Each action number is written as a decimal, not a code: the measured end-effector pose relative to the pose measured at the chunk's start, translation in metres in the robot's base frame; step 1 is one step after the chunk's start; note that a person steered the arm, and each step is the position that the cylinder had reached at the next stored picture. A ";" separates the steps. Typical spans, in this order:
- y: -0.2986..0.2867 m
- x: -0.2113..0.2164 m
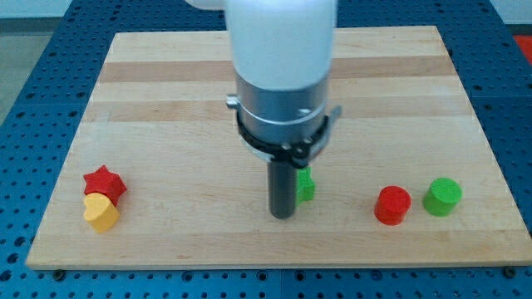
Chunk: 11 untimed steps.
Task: Move the green star into the red circle
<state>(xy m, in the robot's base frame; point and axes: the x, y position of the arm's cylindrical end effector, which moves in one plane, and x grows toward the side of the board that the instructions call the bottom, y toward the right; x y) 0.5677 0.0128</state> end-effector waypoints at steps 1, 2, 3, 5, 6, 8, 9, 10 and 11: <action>-0.004 -0.003; -0.047 -0.031; -0.048 -0.043; 0.013 -0.043; 0.052 -0.041; 0.093 -0.038; 0.101 -0.077; 0.117 -0.153; 0.109 -0.234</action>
